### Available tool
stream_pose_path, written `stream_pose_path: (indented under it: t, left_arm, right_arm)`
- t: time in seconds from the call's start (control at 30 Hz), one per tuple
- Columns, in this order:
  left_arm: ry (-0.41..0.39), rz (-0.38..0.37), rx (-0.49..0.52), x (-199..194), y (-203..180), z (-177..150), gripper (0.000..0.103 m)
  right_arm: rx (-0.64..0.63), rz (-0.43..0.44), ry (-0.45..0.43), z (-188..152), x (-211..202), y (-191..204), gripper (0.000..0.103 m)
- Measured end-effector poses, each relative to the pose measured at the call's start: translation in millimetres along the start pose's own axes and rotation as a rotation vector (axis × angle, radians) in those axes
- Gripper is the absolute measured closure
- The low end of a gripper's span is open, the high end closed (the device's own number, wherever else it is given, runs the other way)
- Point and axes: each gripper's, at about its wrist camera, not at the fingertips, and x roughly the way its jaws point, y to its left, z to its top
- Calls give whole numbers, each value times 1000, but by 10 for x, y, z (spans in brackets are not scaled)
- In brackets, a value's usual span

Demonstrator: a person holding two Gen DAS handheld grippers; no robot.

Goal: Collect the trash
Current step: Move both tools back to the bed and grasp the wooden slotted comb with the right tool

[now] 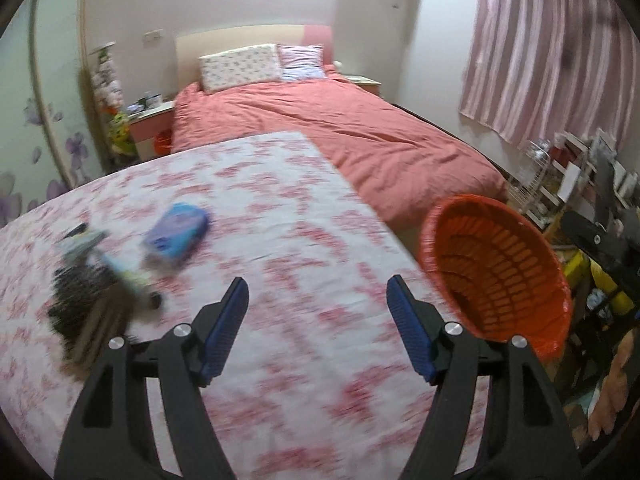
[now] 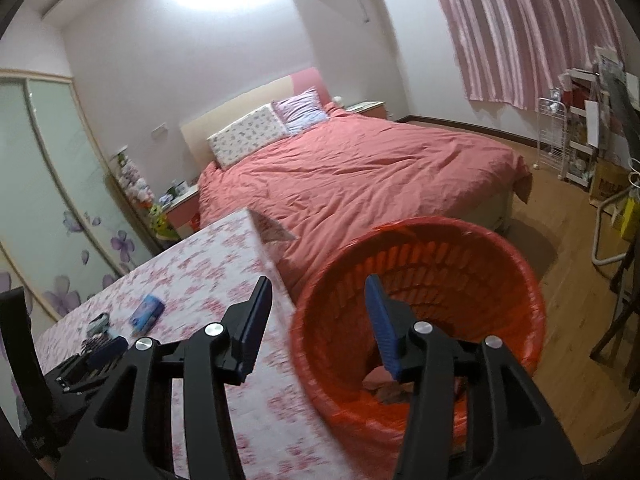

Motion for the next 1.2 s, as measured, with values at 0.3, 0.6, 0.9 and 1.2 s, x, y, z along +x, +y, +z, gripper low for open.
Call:
stream_pose_path:
  t: [0.3, 0.6, 0.9, 1.2]
  left_arm:
    - [-32, 125, -103, -353, 888, -217, 33]
    - [-46, 273, -213, -633, 1840, -497, 33]
    - [-34, 351, -294, -791, 2547, -751, 33]
    - [-32, 360, -345, -876, 2919, -933, 31]
  right_arm:
    - [-96, 85, 85, -256, 121, 619, 54]
    - [-223, 188, 186, -584, 290, 1501, 54]
    - [-283, 257, 304, -907, 633, 2351, 54]
    - [-311, 251, 384, -1135, 995, 2847, 54]
